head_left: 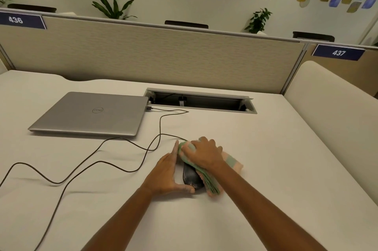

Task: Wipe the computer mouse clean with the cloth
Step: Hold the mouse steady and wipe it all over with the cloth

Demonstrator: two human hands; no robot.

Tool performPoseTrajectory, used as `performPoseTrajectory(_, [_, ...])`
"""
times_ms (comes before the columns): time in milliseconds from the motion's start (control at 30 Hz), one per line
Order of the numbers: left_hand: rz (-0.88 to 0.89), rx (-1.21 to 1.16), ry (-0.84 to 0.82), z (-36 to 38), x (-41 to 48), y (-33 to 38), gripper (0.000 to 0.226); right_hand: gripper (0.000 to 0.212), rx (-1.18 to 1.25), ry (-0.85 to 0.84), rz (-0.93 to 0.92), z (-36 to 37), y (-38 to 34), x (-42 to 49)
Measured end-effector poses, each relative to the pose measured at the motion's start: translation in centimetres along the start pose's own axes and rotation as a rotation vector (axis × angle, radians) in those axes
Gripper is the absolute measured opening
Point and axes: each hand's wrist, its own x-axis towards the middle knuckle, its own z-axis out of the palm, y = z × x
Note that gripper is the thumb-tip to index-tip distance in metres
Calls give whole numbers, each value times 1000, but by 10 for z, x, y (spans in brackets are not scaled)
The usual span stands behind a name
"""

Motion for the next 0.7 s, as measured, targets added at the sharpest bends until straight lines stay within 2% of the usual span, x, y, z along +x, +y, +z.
performPoseTrajectory(200, [-4,3,-14,1,1,-4,135,50,-75,6,-178,-3,1,-12])
performPoseTrajectory(300, [4,-3,-15,1,3,-5,136,69,-104,33,-288,-1,-1,-21])
performPoseTrajectory(400, [8,-28,-15,2,4,-7,136,76,-33,54,-375,3,3,-26])
performPoseTrajectory(600, [45,-14,-38,0,4,-6,132,43,208,131,-568,14,16,-39])
performPoseTrajectory(700, [75,23,-45,3,7,-12,123,39,310,148,-601,17,20,-49])
